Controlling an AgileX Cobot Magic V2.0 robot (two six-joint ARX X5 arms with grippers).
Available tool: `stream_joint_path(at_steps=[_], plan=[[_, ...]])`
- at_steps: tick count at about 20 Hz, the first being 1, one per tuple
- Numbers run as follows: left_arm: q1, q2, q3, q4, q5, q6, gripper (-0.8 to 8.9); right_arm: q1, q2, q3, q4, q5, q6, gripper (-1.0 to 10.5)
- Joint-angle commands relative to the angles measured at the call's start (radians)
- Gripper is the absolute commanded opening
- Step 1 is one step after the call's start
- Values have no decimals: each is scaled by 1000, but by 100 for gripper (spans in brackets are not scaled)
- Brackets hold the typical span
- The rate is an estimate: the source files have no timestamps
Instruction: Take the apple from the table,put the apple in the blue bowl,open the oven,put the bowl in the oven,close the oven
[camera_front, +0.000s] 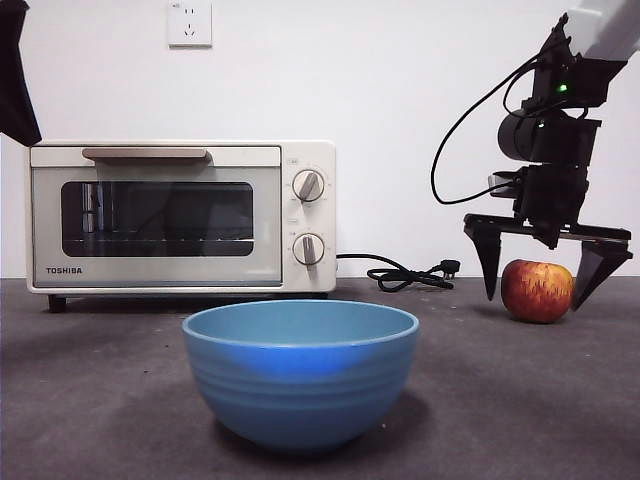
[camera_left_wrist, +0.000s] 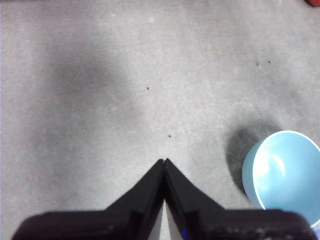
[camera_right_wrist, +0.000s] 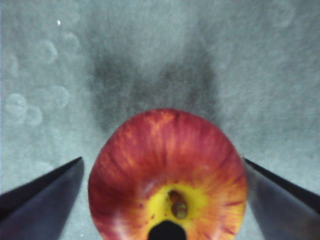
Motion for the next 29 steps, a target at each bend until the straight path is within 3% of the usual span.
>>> stream_joint_path(at_steps=[1, 9, 18, 23, 29], plan=[[-7, 1, 3, 0, -6, -7, -4, 9, 18, 1, -1, 1, -14, -30], [-13, 1, 3, -35, -6, -7, -4, 65, -139, 3, -164, 2, -68, -2], [-15, 1, 3, -52, -6, -6, -4, 338, -345, -7, -334, 1, -142, 1], [-15, 1, 3, -77, -7, -5, -4, 510, -402, -122, -279, 1, -130, 1], [-15, 2, 3, -72, -8, -6, -4, 700, -476, -390, -74, -3, -16, 1]])
